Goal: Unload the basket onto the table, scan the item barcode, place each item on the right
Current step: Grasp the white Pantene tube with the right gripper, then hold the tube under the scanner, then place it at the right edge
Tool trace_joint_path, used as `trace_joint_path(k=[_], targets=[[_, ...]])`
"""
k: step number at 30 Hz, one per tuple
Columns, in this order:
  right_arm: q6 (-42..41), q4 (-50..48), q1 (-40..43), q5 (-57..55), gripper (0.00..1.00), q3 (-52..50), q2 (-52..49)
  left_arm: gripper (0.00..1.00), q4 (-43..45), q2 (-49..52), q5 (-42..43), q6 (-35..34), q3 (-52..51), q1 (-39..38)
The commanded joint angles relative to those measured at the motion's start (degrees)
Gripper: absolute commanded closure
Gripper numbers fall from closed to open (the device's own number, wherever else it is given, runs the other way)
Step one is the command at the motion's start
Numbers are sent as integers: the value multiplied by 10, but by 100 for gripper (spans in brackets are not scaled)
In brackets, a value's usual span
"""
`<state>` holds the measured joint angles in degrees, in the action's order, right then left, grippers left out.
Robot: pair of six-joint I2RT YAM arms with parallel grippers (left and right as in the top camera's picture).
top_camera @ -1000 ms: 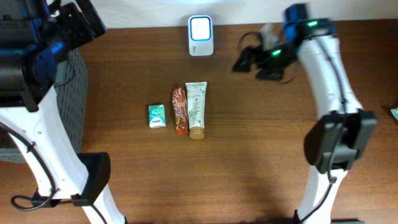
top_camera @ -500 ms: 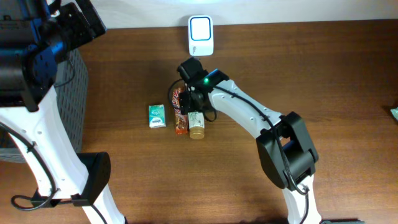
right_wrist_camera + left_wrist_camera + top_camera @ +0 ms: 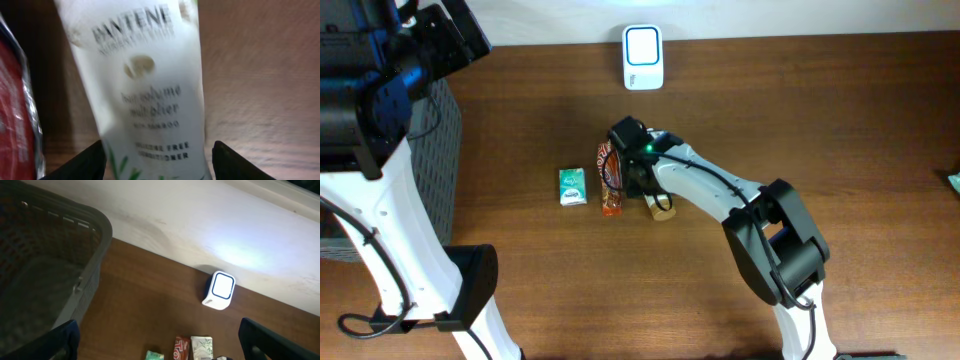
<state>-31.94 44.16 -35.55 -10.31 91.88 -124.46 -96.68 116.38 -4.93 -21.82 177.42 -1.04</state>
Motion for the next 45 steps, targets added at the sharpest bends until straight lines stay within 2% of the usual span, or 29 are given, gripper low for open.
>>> trace_joint_path(k=[1,3,7,8,10,11,12,13,14,18,19,20,24,28,33,36,40,43,45], targets=[[100,-25,7,-24,35,31,10,1,0,-2,0,9,0,1],[156,-30,7,-24,35,28,1,1,0,-2,0,9,0,1],[177,-34,6,26,35,21,-35,1,0,-2,0,9,0,1],[178,-33,6,28,38,21,-38,1,0,-2,0,9,0,1],[175,-37,6,28,54,22,-38,1,0,-2,0,9,0,1],[175,-36,6,28,66,27,-38,1,0,-2,0,9,0,1],[167,-30,8,27,71,38,-37,1,0,-2,0,9,0,1],[165,-26,11,28,82,53,-35,1,0,-2,0,9,0,1],[165,-24,13,26,88,71,-32,1,0,-2,0,9,0,1],[165,-16,35,19,89,198,-32,1,0,-2,0,9,0,1],[165,-29,44,14,96,225,-32,1,0,-2,0,9,0,1],[166,-57,54,7,96,243,-32,1,0,-2,0,9,0,1],[167,-246,97,6,96,245,-40,1,0,-2,0,9,0,1],[165,-374,121,9,96,245,-93,1,0,-2,0,9,0,1],[165,-414,128,-1,96,245,-119,1,0,-2,0,9,0,1],[165,-368,166,-33,96,245,-70,1,0,-2,0,9,0,1],[165,-229,262,-152,96,245,5,1,0,-2,0,9,0,1],[165,-39,403,-219,96,245,11,1,0,-2,0,9,0,1],[139,29,480,-218,96,239,-5,1,0,-2,0,9,0,1]])
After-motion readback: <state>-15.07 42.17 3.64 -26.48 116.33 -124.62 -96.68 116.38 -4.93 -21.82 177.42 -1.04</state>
